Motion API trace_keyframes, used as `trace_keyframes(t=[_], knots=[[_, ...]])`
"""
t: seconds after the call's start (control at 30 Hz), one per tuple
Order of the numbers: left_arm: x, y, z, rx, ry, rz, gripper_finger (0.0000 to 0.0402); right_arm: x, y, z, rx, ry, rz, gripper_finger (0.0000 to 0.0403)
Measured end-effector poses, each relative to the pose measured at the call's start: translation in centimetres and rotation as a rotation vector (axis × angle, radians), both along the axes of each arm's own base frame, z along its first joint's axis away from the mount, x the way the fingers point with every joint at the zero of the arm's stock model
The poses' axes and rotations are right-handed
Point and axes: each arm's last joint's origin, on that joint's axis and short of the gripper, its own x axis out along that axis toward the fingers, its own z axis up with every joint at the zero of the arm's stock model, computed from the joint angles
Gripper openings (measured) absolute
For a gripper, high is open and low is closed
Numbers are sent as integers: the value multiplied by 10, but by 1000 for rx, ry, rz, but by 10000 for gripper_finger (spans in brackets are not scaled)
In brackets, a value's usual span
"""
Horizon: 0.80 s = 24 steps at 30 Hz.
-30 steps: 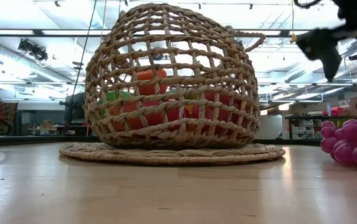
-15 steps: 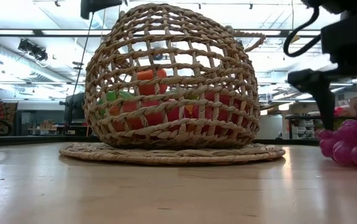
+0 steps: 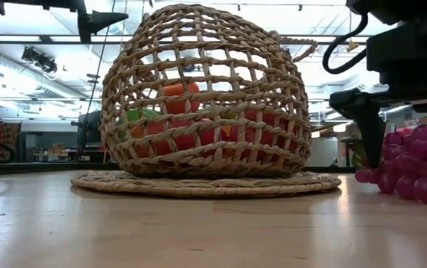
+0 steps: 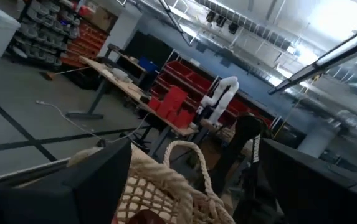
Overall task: Build produce basket
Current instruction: Put the red grapes into the basket
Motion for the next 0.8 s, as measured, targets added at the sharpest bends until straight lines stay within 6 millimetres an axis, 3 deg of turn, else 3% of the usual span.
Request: trace_keyframes(t=[0.43,0.67,0.8], knots=[[-5,-3,-76,-59,115,-19,357,1,-1,0,-12,-7,-16,348],[-7,-10,-103,-41,155,-79,357,1,-1,0,-10,-6,-18,348],[-6,-13,-118,-101,185,-117,357,6,1,13,-35,3,-18,348]])
